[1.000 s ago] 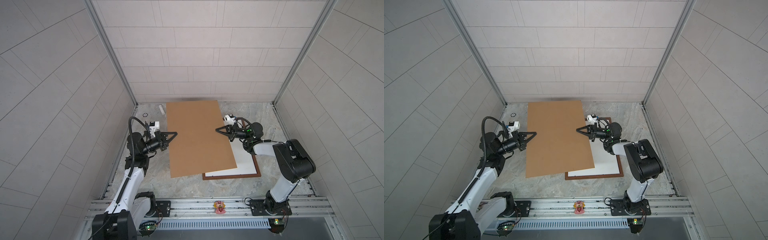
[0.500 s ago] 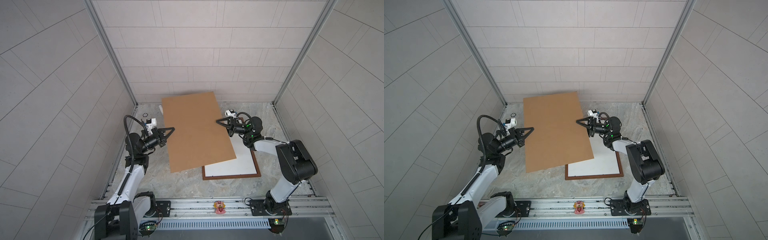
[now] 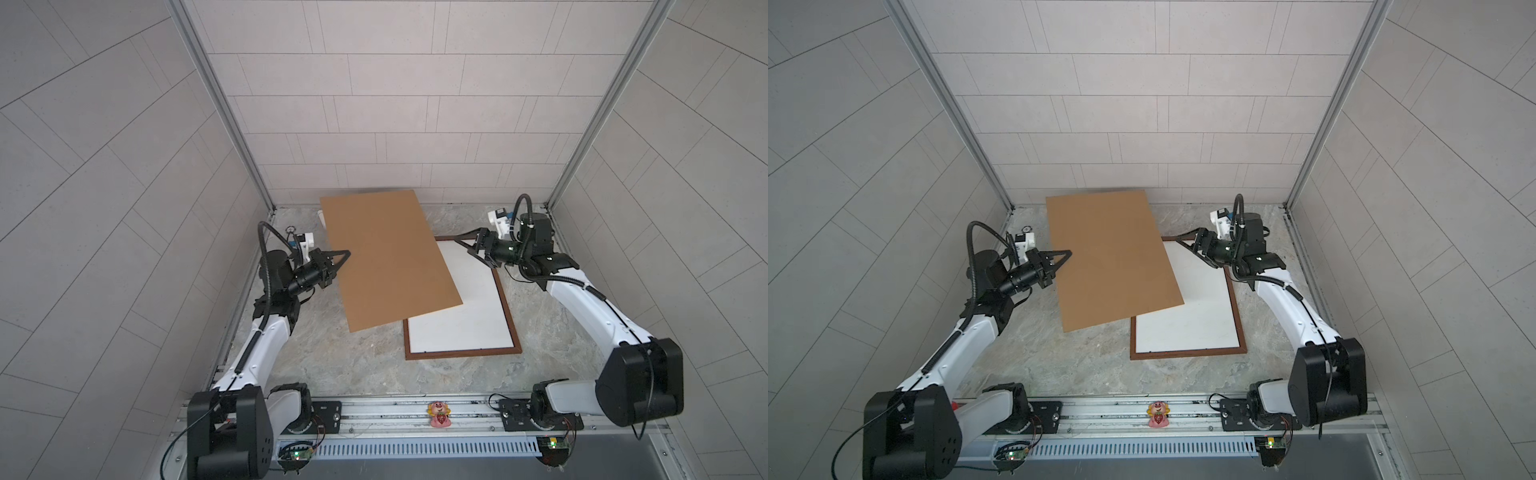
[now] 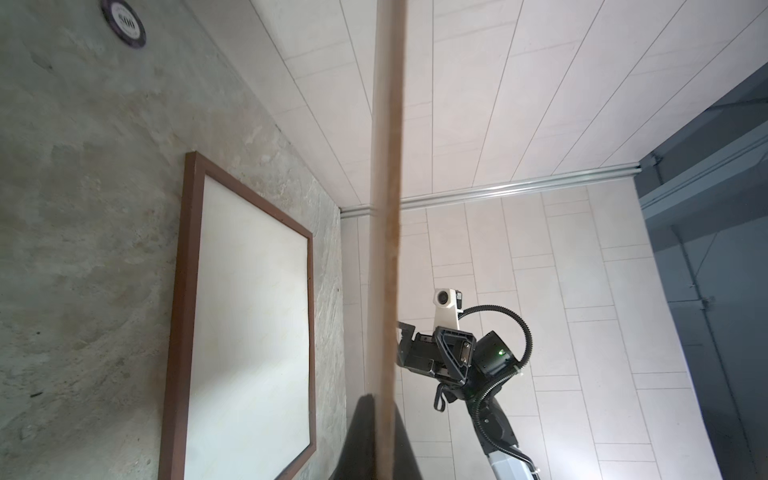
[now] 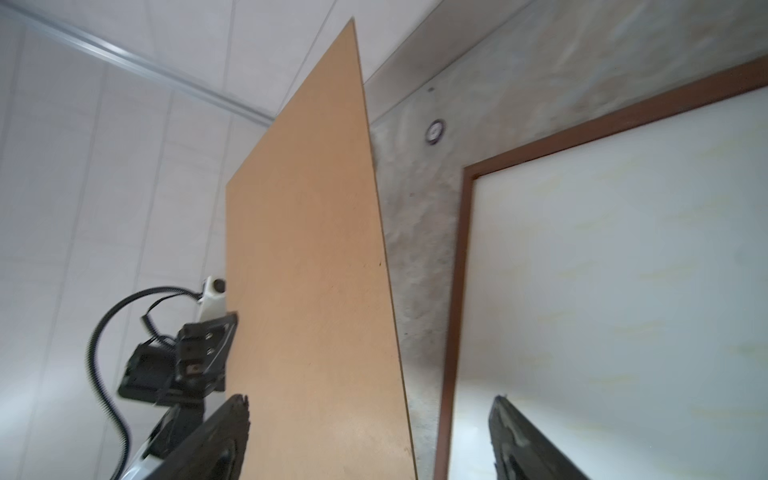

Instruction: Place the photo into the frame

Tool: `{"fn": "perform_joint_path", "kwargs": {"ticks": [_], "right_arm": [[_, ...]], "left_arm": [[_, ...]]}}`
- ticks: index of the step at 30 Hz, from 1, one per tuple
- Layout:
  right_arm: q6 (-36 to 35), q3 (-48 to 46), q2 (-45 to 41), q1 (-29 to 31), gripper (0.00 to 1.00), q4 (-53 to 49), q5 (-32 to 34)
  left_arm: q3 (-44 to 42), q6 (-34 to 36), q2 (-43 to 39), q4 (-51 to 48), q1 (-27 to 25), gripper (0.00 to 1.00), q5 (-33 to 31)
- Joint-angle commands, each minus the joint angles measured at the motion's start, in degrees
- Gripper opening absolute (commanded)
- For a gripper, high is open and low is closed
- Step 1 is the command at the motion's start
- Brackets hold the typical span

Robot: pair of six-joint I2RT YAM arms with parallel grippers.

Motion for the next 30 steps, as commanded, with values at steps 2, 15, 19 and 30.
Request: {"fn": "perform_joint_path", "kwargs": {"ticks": [2,15,19,30], "right_arm": [[-12.41,-1.22,-11.86,-1.55,0.93,-14.06,24.43],[-12.35,-16.72,-17.15,-10.78,0.94,-12.74,26.43],[-12.55,-18.64,-16.48,-15.17,0.94,-12.33,23.15],[-11.67,-23.85,-12.35,-19.52,0.94,-6.94,18.91]], "left_arm": [[2.81,5.6,2.77,1.42,-7.33,0.0,-3.99],[8.3,5.18,23.85,15.3,-27.6,0.0,-16.18],[9.03,4.6,27.43,17.84,-29.24,0.0,-18.46],[11.17,1.05,35.71,24.88,-32.9,0.0,-22.68]]}}
